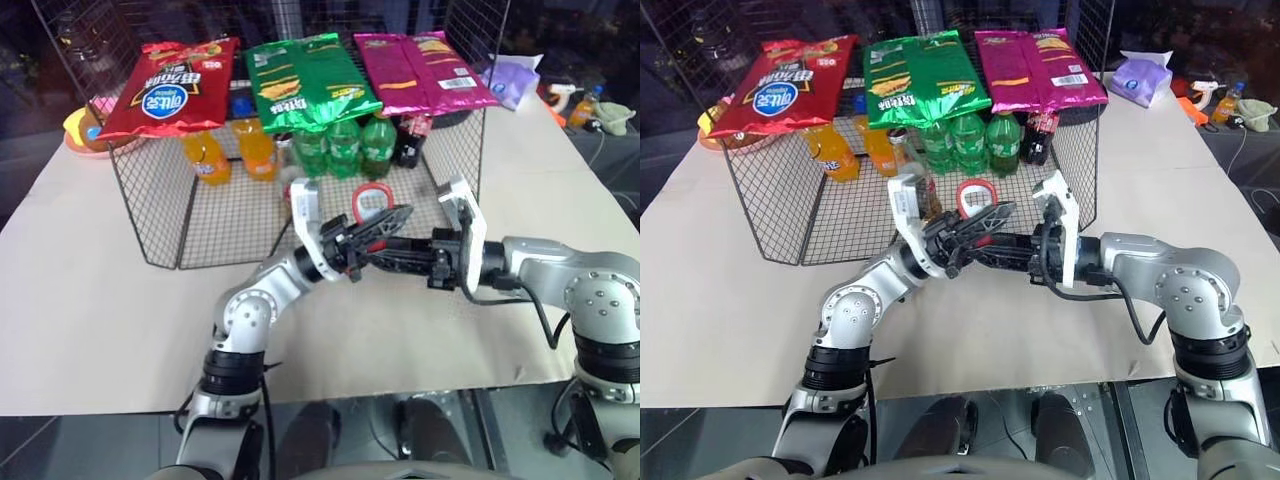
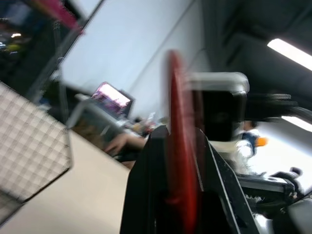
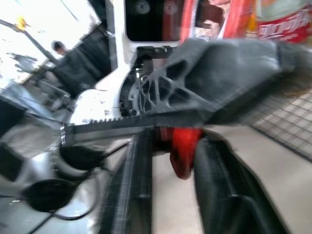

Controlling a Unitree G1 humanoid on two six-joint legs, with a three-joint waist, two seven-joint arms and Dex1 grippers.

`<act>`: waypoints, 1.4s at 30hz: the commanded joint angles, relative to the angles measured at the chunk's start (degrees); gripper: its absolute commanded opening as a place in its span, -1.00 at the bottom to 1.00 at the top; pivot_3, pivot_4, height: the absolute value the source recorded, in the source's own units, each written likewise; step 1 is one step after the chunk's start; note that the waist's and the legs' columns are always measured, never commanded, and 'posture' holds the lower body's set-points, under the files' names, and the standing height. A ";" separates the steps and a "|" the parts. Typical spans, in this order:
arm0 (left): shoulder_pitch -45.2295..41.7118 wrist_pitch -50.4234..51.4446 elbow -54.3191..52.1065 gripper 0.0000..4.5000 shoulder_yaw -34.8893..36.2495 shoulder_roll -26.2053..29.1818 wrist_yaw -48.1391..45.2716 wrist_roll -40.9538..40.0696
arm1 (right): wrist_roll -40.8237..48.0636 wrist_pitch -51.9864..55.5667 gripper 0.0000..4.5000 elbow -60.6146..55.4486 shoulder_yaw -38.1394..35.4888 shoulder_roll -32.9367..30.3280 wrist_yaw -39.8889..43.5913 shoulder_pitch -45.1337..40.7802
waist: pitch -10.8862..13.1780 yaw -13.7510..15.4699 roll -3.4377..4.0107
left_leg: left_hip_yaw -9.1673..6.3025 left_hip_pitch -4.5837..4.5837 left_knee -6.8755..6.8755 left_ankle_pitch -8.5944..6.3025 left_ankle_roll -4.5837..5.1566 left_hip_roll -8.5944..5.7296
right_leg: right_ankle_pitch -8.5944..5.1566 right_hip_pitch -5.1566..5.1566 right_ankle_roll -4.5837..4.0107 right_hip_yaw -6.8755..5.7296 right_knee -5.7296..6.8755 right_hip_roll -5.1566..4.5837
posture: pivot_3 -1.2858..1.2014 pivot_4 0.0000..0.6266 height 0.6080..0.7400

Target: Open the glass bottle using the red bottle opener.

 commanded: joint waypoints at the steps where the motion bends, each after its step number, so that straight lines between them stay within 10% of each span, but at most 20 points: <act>1: -0.05 -1.12 -1.08 -1.00 -0.25 -0.74 -0.01 0.62 | 0.72 -0.26 -0.96 -1.75 -0.05 -0.09 0.27 -0.81 | 0.00 -0.01 0.00 | -0.01 0.00 0.00 0.00 0.00 0.00 | 0.00 0.00 0.00 -0.01 0.00 0.00 | 0.03 -0.52 1.00; 8: 0.32 -3.20 -1.10 -1.00 0.88 -1.85 -0.22 1.14 | 0.21 -0.37 -0.96 -2.09 0.52 0.13 0.16 -0.69 | 0.00 0.00 0.00 | -0.01 0.00 0.00 0.00 0.00 0.00 | 0.00 0.00 0.00 -0.01 -0.01 0.00 | 0.03 -0.52 1.00; 18: 0.82 -4.81 -1.82 0.98 3.17 -0.80 0.59 2.12 | -0.89 -0.68 -1.00 -1.29 -1.23 -0.30 -1.39 0.89 | 0.00 0.02 0.00 | -0.02 0.00 0.00 0.00 0.00 0.00 | 0.00 0.00 0.00 -0.01 -0.02 0.00 | 0.03 -0.52 1.00; 26: 5.35 -8.28 -7.29 0.98 5.68 1.72 3.85 5.20 | -3.95 -3.77 -1.00 -0.88 -6.68 -2.31 -4.33 6.58 | 0.00 0.07 0.00 | -0.01 -0.01 -0.02 0.00 0.01 0.01 | 0.00 0.00 0.00 -0.01 -0.04 -0.01 | 0.03 -0.52 1.00; 42: 16.52 -42.73 -7.88 0.98 4.76 5.39 27.07 49.99 | -20.28 -16.80 -1.00 -2.68 -7.94 -3.02 -5.81 16.33 | 0.00 0.45 0.00 | 0.13 0.06 -0.10 0.00 0.01 0.01 | 0.01 0.00 0.01 0.12 -0.05 -0.02 | 0.03 -0.52 1.00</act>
